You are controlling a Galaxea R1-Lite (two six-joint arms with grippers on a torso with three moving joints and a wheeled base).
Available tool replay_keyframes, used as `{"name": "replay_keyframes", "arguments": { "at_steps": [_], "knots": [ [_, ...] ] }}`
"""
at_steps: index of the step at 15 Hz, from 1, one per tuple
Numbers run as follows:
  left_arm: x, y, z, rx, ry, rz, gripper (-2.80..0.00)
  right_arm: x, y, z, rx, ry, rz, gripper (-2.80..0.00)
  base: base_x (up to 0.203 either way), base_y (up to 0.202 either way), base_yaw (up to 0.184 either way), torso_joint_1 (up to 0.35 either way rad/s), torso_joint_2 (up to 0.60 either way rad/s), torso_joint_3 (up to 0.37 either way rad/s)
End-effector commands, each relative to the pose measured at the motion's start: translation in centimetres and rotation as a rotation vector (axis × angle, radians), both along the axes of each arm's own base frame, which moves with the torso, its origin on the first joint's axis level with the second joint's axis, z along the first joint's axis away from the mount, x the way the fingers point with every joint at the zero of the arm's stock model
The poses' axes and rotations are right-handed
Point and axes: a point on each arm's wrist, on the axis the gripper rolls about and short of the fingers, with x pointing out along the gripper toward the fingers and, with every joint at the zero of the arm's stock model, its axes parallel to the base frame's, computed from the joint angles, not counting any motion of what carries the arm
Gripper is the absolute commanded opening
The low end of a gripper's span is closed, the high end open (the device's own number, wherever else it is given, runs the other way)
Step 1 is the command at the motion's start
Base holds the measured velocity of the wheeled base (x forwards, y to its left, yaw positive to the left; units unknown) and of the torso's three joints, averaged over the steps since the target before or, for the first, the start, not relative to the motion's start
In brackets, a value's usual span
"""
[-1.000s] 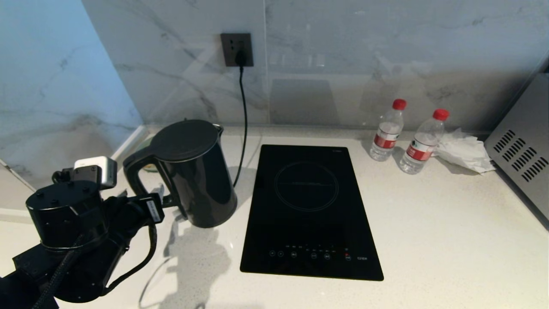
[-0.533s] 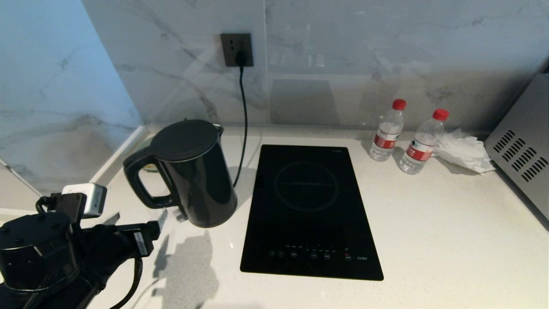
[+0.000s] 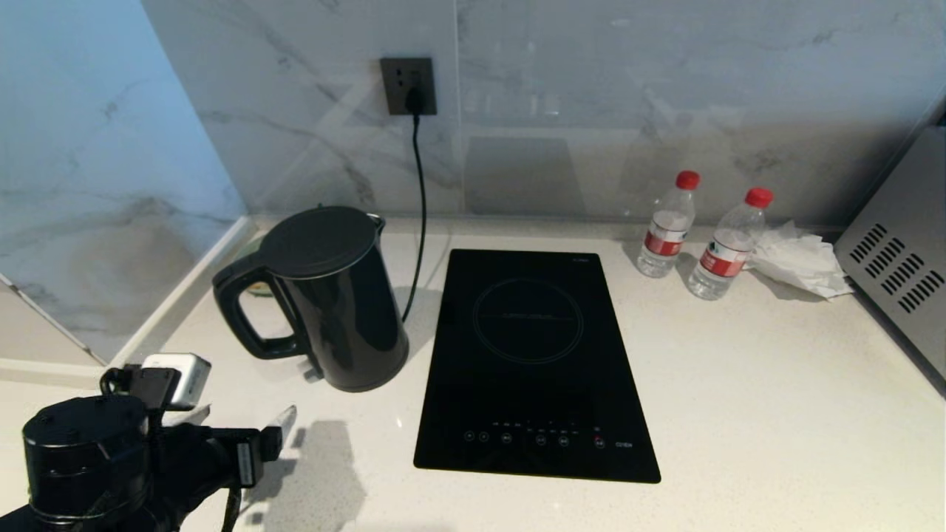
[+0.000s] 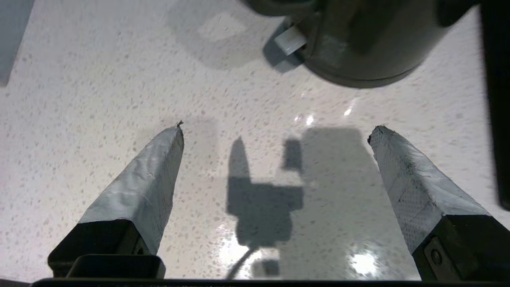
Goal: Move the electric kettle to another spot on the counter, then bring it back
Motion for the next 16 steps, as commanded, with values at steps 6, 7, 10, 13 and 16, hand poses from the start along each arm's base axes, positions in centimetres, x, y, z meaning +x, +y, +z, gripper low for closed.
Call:
{"name": "replay_keyframes", "arguments": {
  "at_steps": [6,7,10,13,16],
  "knots": [
    [5.5,0.1,-1.9,-0.022,0.064,0.106,0.00,0.0,0.0,0.0,0.000,-0.001,0.000,-2.80,0.000,0.000,0.000,0.000,0.00,0.000],
    [5.6,0.3,-1.9,-0.023,0.064,0.114,0.00,0.0,0.0,0.0,0.000,-0.001,0.000,-2.80,0.000,0.000,0.000,0.000,0.00,0.000],
    [5.8,1.1,-1.9,-0.023,0.062,0.147,0.00,0.0,0.0,0.0,0.000,-0.001,0.000,-2.80,0.000,0.000,0.000,0.000,0.00,0.000],
    [5.7,2.1,-1.7,-0.028,0.056,0.178,0.00,0.0,0.0,0.0,0.000,-0.001,-0.001,-2.80,0.000,0.000,0.000,0.000,0.00,0.000],
    [5.9,2.4,-1.5,-0.046,0.051,0.165,0.00,0.0,0.0,0.0,0.000,-0.001,0.000,-2.80,0.000,0.000,0.000,0.000,0.00,0.000]
  ]
}}
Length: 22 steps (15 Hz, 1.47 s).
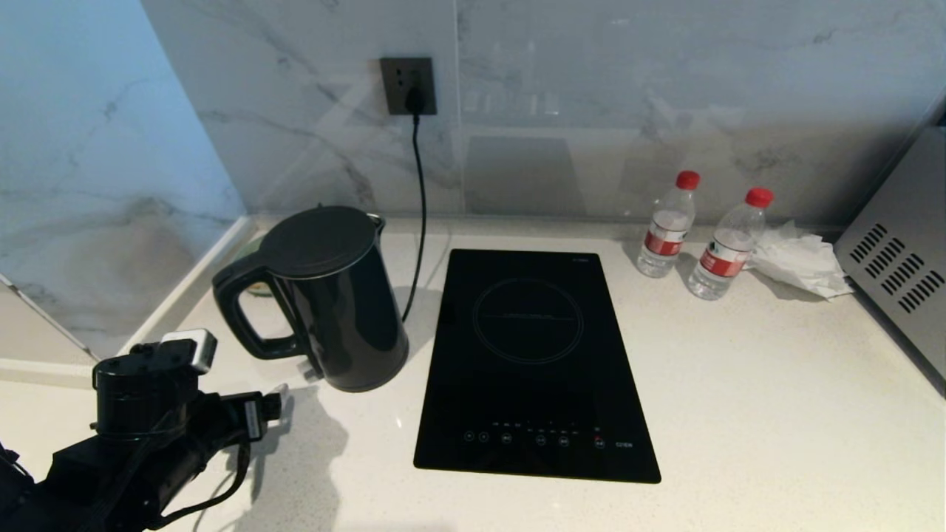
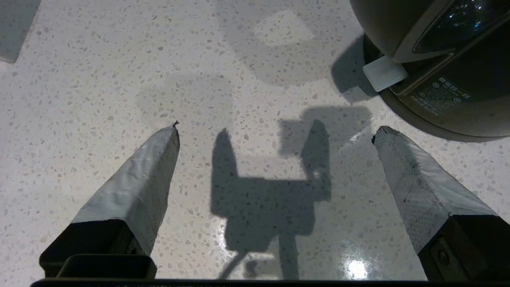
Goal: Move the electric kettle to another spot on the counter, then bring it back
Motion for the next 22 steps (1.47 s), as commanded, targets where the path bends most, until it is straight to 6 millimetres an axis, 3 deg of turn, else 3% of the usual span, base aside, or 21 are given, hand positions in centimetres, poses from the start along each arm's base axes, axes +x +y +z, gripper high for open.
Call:
{"name": "replay_keyframes", "arguments": {
  "at_steps": [1,4,6,13,22],
  "knots": [
    [0.4,-0.1,0.1,-0.005,-0.013,0.003,0.00,0.0,0.0,0.0,0.000,-0.001,-0.001,-2.80,0.000,0.000,0.000,0.000,0.00,0.000],
    [2.2,-1.4,-0.9,-0.104,-0.009,0.036,0.00,0.0,0.0,0.0,0.000,-0.001,0.001,-2.80,0.000,0.000,0.000,0.000,0.00,0.000],
    [2.3,-1.6,-1.6,-0.105,0.014,0.041,0.00,0.0,0.0,0.0,0.000,-0.001,0.000,-2.80,0.000,0.000,0.000,0.000,0.00,0.000],
    [2.8,-0.5,-1.5,-0.104,0.004,0.087,0.00,0.0,0.0,0.0,0.000,-0.001,-0.001,-2.80,0.000,0.000,0.000,0.000,0.00,0.000],
    [-0.5,0.5,-2.4,-0.028,0.030,0.054,0.00,0.0,0.0,0.0,0.000,-0.001,0.001,-2.80,0.000,0.000,0.000,0.000,0.00,0.000]
  ]
}}
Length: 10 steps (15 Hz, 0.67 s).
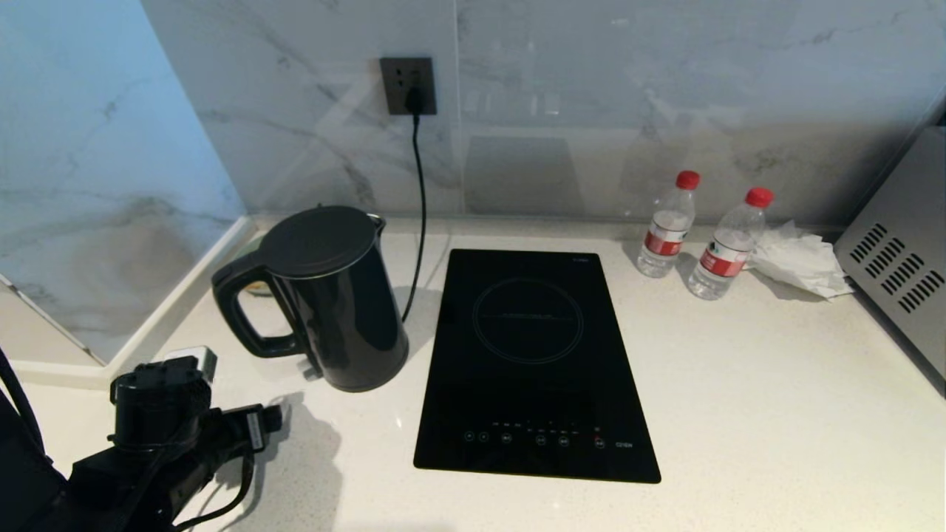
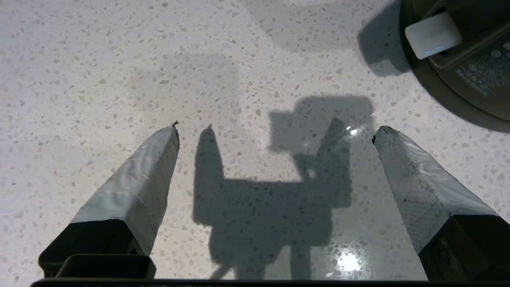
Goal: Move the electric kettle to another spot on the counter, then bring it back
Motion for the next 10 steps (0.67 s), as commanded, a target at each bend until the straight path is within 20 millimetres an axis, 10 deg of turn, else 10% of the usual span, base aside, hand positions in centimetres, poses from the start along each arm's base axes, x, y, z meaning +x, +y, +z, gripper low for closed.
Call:
{"name": "replay_keyframes", "arguments": {
  "at_steps": [1,10],
  "knots": [
    [-0.9,0.0,-0.2,0.030,-0.011,-0.021,0.00,0.0,0.0,0.0,-0.001,-0.001,-0.001,-2.80,0.000,0.000,0.000,0.000,0.00,0.000],
    [-2.8,0.6,-1.0,0.032,-0.006,-0.014,0.00,0.0,0.0,0.0,-0.001,-0.001,0.000,-2.80,0.000,0.000,0.000,0.001,0.00,-0.021]
  ]
}}
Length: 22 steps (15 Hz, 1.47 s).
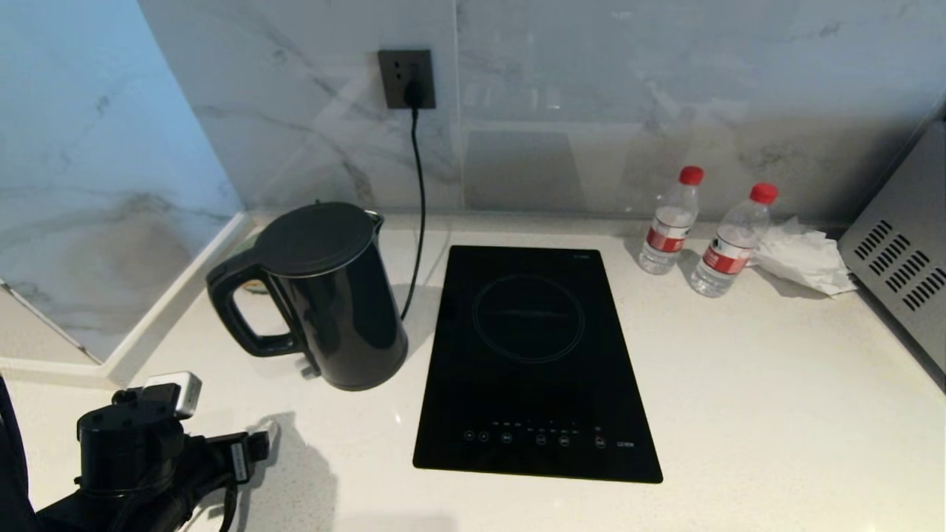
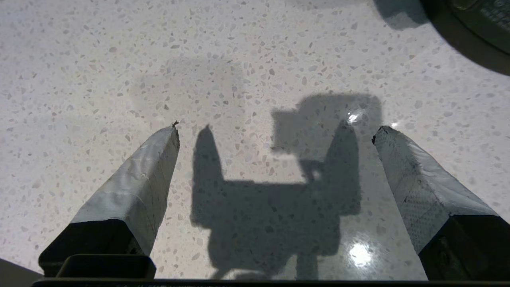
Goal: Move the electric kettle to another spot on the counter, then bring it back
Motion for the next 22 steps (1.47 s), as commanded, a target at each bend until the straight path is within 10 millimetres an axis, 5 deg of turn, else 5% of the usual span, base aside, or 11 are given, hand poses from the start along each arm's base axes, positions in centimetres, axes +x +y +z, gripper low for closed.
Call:
{"name": "replay_keyframes", "arguments": {
  "at_steps": [1,12,22],
  "knots": [
    [0.1,0.1,0.0,0.001,-0.003,0.006,0.00,0.0,0.0,0.0,-0.001,0.001,0.000,-2.80,0.000,0.000,0.000,-0.002,0.01,-0.149],
    [2.2,-0.2,-0.9,-0.020,-0.088,0.023,0.00,0.0,0.0,0.0,-0.001,0.000,0.000,-2.80,0.000,0.000,0.000,0.000,0.00,-0.016],
    [3.6,0.2,0.4,-0.048,-0.182,0.071,0.00,0.0,0.0,0.0,-0.001,0.000,-0.001,-2.80,0.000,0.000,0.000,0.000,0.00,0.000]
  ]
}}
